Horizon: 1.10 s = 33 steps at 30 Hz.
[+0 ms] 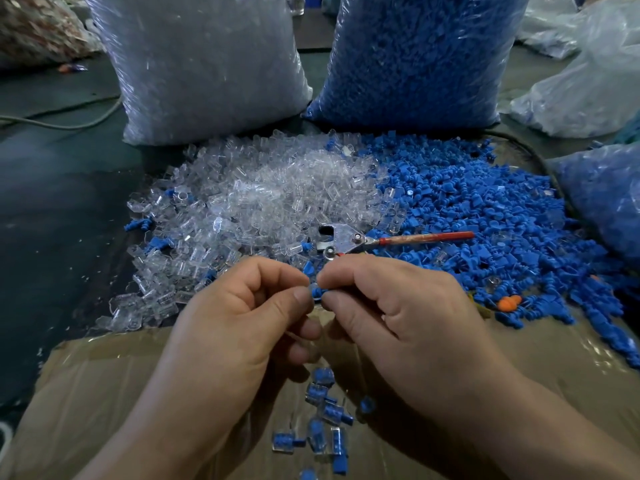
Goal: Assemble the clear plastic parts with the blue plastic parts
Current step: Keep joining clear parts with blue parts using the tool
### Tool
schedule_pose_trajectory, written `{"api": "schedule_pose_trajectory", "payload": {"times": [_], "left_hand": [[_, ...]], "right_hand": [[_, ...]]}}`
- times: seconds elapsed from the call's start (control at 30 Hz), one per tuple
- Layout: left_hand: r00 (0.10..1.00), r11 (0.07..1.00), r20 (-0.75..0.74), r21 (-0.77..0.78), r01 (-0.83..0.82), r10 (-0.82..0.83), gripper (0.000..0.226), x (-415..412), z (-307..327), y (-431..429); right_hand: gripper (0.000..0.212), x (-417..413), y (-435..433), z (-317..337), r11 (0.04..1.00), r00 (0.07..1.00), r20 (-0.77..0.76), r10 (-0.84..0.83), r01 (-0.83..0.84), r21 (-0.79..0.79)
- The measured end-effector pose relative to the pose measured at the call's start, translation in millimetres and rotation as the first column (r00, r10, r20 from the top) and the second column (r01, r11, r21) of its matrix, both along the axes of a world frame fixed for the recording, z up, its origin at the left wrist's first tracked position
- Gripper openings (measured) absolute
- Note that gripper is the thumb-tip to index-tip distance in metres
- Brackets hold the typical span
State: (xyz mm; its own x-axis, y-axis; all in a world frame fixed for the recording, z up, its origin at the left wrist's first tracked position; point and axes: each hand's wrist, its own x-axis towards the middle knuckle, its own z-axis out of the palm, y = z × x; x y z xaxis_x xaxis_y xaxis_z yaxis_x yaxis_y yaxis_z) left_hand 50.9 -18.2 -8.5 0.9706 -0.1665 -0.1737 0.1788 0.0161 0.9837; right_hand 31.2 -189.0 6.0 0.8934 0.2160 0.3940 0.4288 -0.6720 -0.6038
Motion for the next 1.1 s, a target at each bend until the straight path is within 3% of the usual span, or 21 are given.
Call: {"api": "schedule_pose_trajectory", "payload": {"times": [0.2, 0.37, 0.47, 0.67, 0.83, 0.9, 1.0, 1.1], "left_hand": [[1.000, 0.999, 0.012, -0.042, 0.013, -0.012, 0.034, -2, 6, -3], [0.999, 0.993, 0.002, -0.112, 0.033, -0.033, 0.037, -3, 6, 0], [0.999, 0.989, -0.011, -0.142, 0.050, -0.052, 0.030, -1, 4, 0], [0.996, 0.995, 0.065, -0.076, 0.069, -0.064, 0.030, -1, 2, 0], [0.990, 0.992, 0.144, 0.126, -0.024, 0.006, 0.025, -1, -3, 2], [0.984, 0.986, 0.167, 0.148, -0.081, 0.055, 0.022, 2, -3, 4], [0.982, 0.988, 0.163, 0.109, -0.112, 0.094, 0.023, 5, -2, 9], [0.988, 0.992, 0.141, 0.099, -0.080, 0.066, 0.025, 4, 2, 9]], "right_hand": [[0.018, 0, 0, 2, 0.995, 1.000, -0.015, -0.022, 0.021, -0.097], [0.022, -1, 7, 3, 0.986, 0.994, 0.106, -0.033, 0.050, -0.159], [0.014, -2, 8, 2, 0.976, 0.988, 0.157, -0.006, 0.039, -0.214], [0.014, 1, 1, -5, 0.981, 0.986, 0.155, 0.058, -0.027, -0.193], [0.017, 2, -2, -2, 0.971, 0.986, 0.157, 0.060, -0.021, -0.238], [0.035, 6, -8, 1, 0.934, 0.993, 0.098, -0.059, 0.090, -0.346], [0.069, 16, -29, 5, 0.782, 0.951, -0.044, -0.305, 0.224, -0.581], [0.074, 23, -42, 3, 0.688, 0.923, -0.120, -0.365, 0.180, -0.703]]}}
